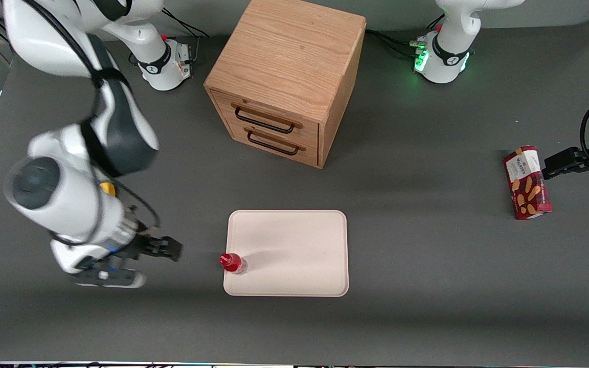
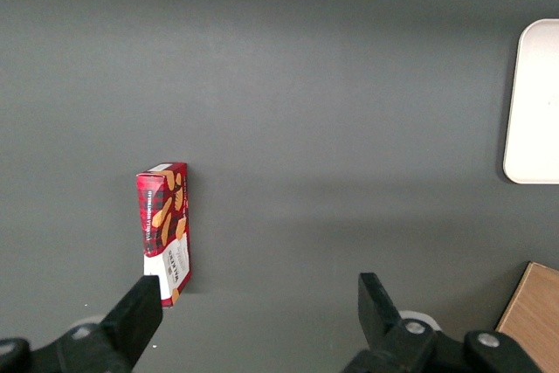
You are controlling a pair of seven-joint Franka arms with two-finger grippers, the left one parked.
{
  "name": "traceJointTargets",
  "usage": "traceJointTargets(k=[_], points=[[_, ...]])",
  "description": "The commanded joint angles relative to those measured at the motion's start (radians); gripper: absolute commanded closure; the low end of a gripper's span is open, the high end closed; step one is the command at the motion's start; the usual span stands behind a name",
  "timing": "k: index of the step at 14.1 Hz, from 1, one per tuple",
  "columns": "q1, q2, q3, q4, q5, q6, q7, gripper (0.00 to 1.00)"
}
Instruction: Place coke bottle on tray
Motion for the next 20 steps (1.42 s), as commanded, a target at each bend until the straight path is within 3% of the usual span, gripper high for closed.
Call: traceJointTargets(k=[1, 6, 8, 12, 20], points=[[0.002, -0.257, -0.062, -0.315, 0.044, 0.03, -0.007, 0.0], [0.002, -0.541, -0.142, -0.608, 0.047, 0.02, -0.048, 0.0], [0.002, -0.612, -0.197, -0.661, 0.09, -0.017, -0.114, 0.0], [0.002, -0.611, -0.223, -0.6, 0.101, -0.126, -0.142, 0.0], [0.003, -0.603, -0.215, -0.567, 0.099, -0.152, -0.156, 0.0]])
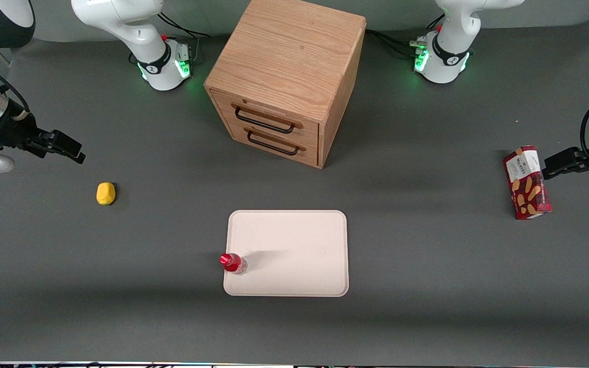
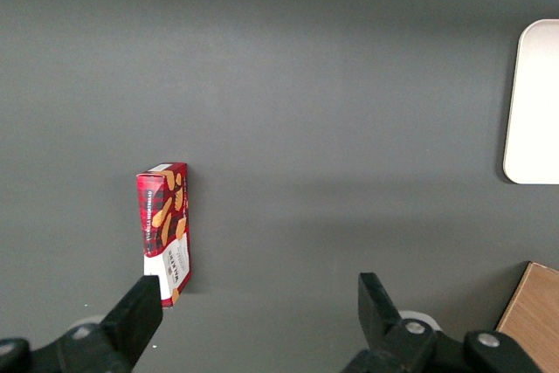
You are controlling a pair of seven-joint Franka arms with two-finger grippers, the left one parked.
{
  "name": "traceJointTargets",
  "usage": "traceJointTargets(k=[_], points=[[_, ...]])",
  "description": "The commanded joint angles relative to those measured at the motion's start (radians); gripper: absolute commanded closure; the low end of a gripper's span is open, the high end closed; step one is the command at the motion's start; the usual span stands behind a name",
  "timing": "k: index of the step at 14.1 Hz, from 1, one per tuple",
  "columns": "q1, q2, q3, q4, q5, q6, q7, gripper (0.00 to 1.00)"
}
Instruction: Place coke bottle on tray
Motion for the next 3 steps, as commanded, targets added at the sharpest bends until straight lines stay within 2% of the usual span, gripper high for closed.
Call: traceJointTargets(k=[1, 3], points=[[0.003, 0.007, -0.003, 0.024, 0.023, -0.023, -0.029, 0.0], [0.003, 0.007, -0.002, 0.024, 0.023, -0.023, -0.03, 0.0]])
